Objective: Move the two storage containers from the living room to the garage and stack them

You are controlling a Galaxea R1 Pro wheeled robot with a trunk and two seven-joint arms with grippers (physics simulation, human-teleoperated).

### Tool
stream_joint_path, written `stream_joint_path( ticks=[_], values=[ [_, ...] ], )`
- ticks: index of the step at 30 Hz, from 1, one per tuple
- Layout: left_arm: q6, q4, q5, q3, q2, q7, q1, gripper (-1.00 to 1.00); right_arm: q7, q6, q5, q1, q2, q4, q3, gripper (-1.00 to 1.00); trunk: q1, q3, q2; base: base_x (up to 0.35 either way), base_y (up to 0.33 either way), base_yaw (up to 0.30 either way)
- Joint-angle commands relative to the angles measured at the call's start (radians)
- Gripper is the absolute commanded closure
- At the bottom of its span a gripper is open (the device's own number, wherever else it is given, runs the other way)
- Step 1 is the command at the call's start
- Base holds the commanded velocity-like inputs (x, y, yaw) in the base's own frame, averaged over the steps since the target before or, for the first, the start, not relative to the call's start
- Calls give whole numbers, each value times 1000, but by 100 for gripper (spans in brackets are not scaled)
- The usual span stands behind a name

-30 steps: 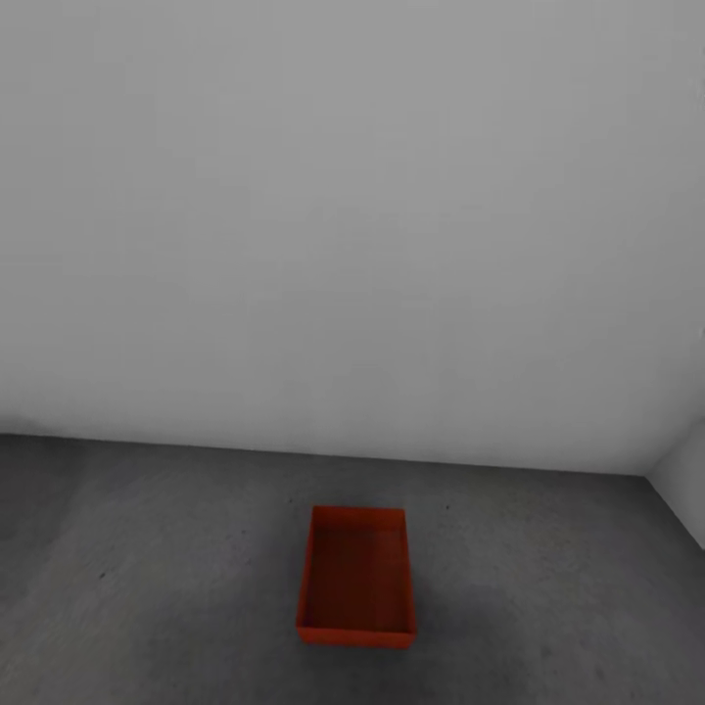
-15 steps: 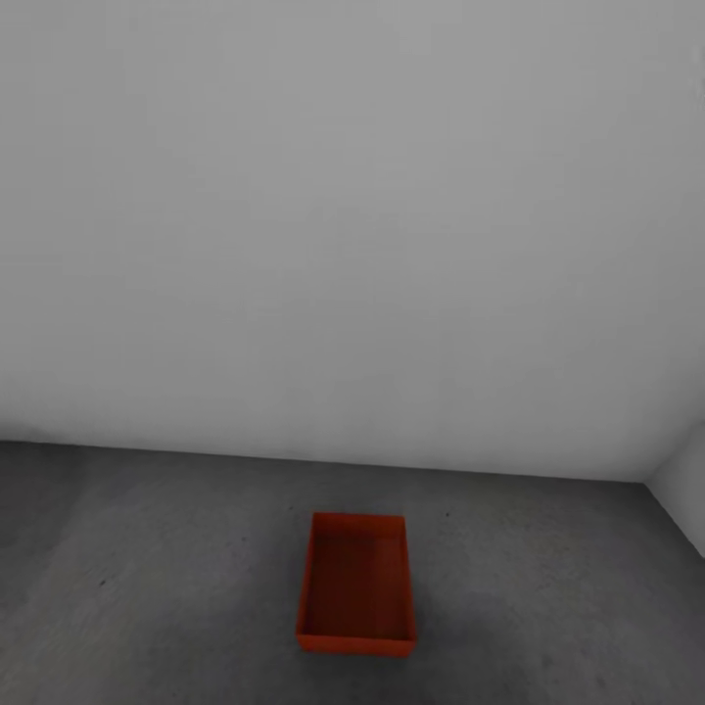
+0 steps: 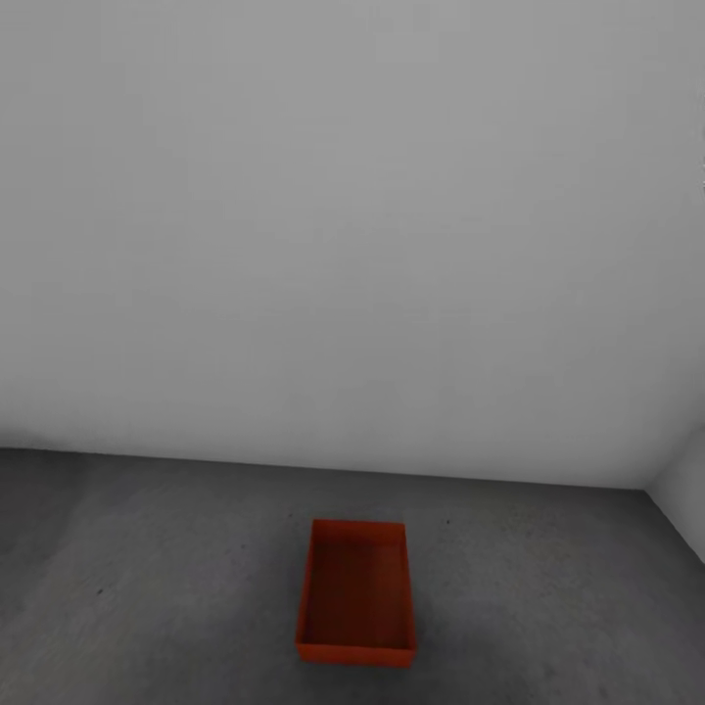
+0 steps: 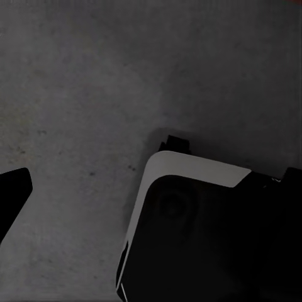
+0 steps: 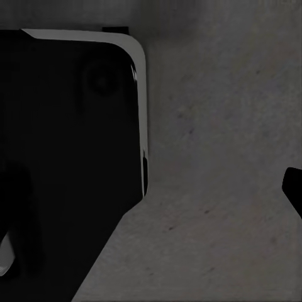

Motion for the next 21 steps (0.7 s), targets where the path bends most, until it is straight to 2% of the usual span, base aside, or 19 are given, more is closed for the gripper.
stream_joint_path(
  ticks=[1, 21],
  values=[
    [-3, 1, 9, -8, 0, 2, -1, -100, -1, -6, -6, -1, 0, 3, 4, -100, 1, 0, -2, 0, 0, 0],
    [6, 1, 7, -8, 1, 1, -1, -100, -1, -6, -6, -1, 0, 3, 4, -100, 1, 32, -2, 0, 0, 0]
  ],
)
